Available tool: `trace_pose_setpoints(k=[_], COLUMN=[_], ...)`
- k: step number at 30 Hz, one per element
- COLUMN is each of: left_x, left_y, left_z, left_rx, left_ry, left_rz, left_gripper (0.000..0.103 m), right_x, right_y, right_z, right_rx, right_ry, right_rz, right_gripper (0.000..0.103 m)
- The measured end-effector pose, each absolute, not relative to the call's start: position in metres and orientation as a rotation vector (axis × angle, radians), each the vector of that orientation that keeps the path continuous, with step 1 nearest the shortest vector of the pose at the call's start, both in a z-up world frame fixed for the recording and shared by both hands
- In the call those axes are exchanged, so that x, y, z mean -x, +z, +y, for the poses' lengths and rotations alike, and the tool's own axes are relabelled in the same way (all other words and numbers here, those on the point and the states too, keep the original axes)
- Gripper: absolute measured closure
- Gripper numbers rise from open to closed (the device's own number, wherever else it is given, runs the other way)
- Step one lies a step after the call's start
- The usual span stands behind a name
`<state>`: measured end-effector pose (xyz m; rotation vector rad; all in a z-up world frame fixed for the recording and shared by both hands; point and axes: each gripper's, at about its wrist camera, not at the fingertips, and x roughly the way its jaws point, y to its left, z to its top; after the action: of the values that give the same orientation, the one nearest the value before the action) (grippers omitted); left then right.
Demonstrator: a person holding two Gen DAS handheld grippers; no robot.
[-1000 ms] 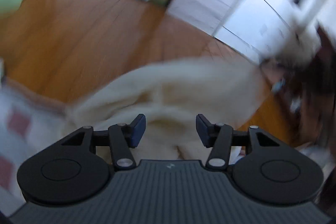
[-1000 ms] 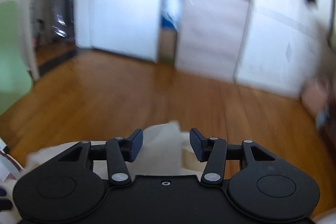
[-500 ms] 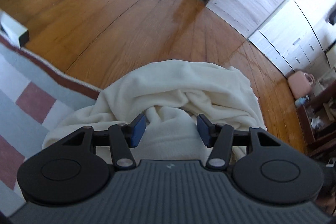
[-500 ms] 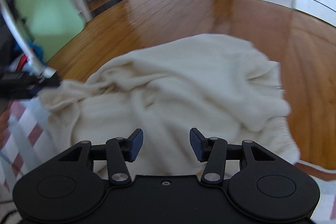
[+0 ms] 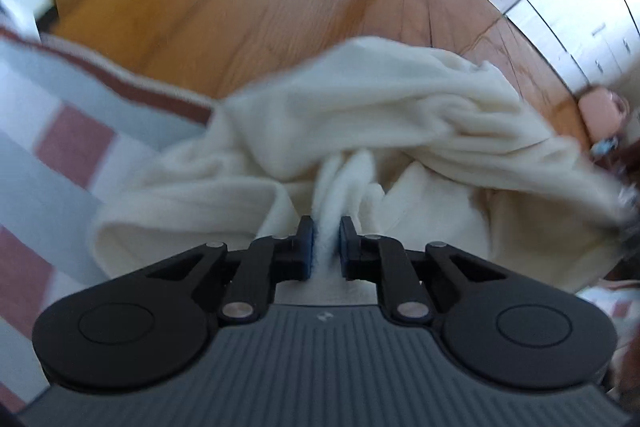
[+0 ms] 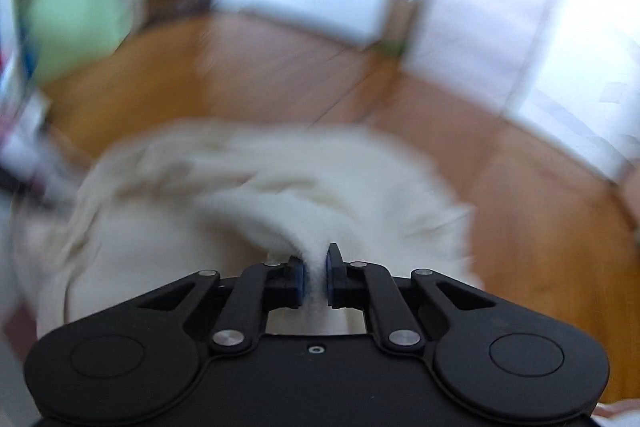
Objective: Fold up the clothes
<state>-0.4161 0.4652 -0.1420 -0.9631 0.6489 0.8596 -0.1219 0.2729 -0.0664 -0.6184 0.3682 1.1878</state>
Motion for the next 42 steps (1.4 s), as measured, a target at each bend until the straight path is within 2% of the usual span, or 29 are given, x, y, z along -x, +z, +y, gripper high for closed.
trace_pose_setpoints(k=[2,4,5,9,11,13,16,19,21,24,28,30,33,36,40,42], left_x=[0.421,0.426,0.427,0.431,0.434,0.433,0.424,0.414,0.412,0.416,0.41,0.408,0.397,0.384,0.37,0.361], left_y=[-0.131,-0.127,-0.128,-0.142,-0.144,-0.136,-0.114,-0.096,-0.087,-0.075,-0.074,-0.075,-0.074,-0.076,-0.087,-0.091], left_z=[0.462,0.462,0.463,0.467,0.467,0.464,0.453,0.438,0.43,0.417,0.41,0.405,0.392,0.38,0.373,0.366], left_rx=[0.936,0.925,0.931,1.023,1.047,1.004,0.811,0.659,0.627,0.624,0.645,0.667,0.592,0.566,0.648,0.628], left_ry=[0.875,0.905,0.907,0.864,0.851,0.853,0.904,0.908,0.939,0.96,0.794,0.703,0.588,0.476,0.361,0.36], left_rz=[0.628,0.617,0.615,0.586,0.55,0.516,0.501,0.463,0.416,0.301,0.236,0.177,0.142,0.131,0.09,0.115], left_gripper=[0.091,0.091,0.088,0.087,0.087,0.087,0.087,0.081,0.08,0.072,0.071,0.064,0.049,0.045,0.034,0.032], right_x=[0.105,0.085,0.071,0.026,0.024,0.029,0.027,0.023,0.031,0.047,0.089,0.102,0.113,0.129,0.137,0.138], right_y=[-0.04,-0.037,-0.045,-0.107,-0.129,-0.128,-0.096,-0.051,-0.02,0.019,0.046,0.043,0.029,0.016,0.0,-0.005], right_z=[0.253,0.242,0.238,0.232,0.229,0.229,0.235,0.25,0.263,0.29,0.322,0.33,0.336,0.334,0.332,0.328], right_rx=[0.583,0.628,0.645,0.716,0.759,0.785,0.727,0.598,0.525,0.371,0.277,0.22,0.143,0.171,0.195,0.203], right_ry=[1.071,0.943,0.892,0.819,0.8,0.799,0.841,0.946,1.013,1.127,1.377,1.501,1.633,1.685,1.748,1.791], right_rz=[0.303,0.263,0.297,0.633,0.648,0.583,0.523,0.496,0.471,0.46,0.462,0.567,0.722,0.776,0.853,0.875], right_gripper=[0.093,0.093,0.093,0.093,0.093,0.093,0.093,0.093,0.093,0.093,0.092,0.091,0.09,0.09,0.09,0.09])
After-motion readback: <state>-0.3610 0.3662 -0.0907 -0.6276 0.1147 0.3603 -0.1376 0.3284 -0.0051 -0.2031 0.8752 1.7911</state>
